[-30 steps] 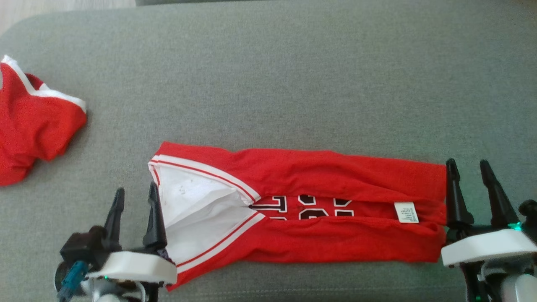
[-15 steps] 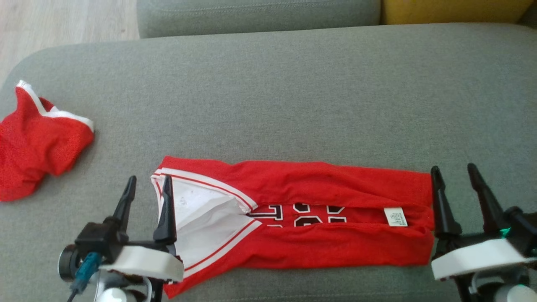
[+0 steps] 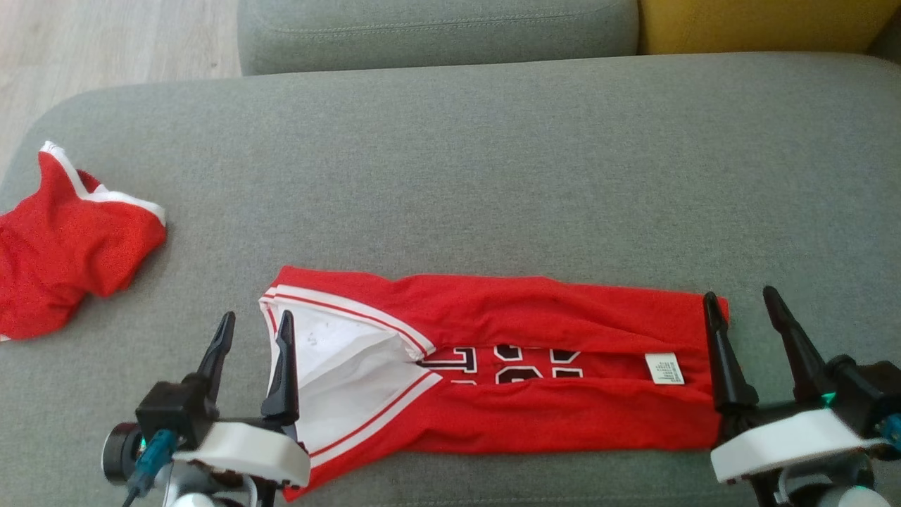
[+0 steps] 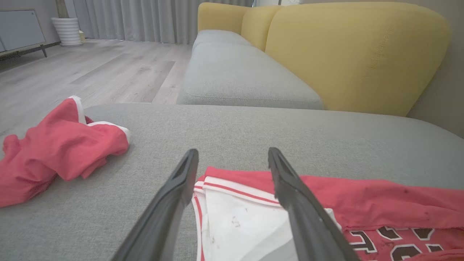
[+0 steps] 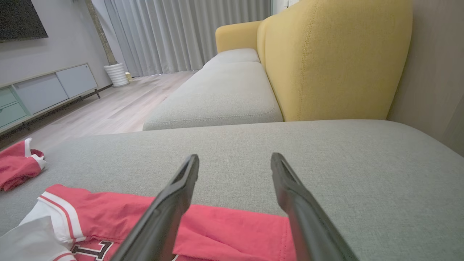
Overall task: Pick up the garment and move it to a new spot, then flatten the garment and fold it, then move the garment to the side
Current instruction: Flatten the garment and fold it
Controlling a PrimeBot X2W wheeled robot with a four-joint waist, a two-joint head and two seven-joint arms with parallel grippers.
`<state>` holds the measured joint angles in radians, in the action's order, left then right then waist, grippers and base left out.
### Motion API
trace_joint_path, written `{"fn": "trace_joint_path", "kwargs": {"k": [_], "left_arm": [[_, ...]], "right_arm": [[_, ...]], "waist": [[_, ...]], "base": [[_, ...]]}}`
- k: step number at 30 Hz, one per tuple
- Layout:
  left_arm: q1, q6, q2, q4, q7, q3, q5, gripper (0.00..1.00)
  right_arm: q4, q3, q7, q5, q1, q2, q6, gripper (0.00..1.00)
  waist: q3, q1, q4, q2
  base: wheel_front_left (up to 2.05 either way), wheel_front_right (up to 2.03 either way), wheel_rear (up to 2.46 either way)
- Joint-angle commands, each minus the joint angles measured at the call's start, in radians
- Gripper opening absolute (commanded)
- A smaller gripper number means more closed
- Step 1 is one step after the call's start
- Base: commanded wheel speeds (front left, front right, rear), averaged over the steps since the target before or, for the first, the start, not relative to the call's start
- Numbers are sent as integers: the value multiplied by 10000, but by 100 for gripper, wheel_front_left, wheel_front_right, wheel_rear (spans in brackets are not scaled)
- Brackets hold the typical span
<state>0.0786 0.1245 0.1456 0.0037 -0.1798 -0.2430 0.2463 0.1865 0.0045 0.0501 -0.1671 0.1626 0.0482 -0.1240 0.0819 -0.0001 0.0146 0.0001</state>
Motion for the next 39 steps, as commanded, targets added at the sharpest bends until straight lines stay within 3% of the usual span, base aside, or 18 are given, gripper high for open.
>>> {"fn": "trace_joint_path", "kwargs": {"k": [1,15,26,39], "left_arm": [[-269,59,146,-297,-15,325,-27,100],[-835,-44,136,-299,-105,75,-48,100],[-1723,-273,-125,144,-432,-310,-101,100],[-2094,-312,-48,435,-603,-294,-69,100]], "right_arm": [[415,247,4,6,-97,109,-67,100],[22,-229,-35,161,-530,115,-67,100],[-1979,-1111,756,136,-657,30,-67,100],[-3781,-450,664,-1278,-571,22,-67,100]], "waist": [[0,1,14,-1],[597,1,299,-1],[1499,1,592,-1],[1942,1,370,-1]], "base": [[0,0,0],[0,0,0],[0,0,0],[0,0,0]]}}
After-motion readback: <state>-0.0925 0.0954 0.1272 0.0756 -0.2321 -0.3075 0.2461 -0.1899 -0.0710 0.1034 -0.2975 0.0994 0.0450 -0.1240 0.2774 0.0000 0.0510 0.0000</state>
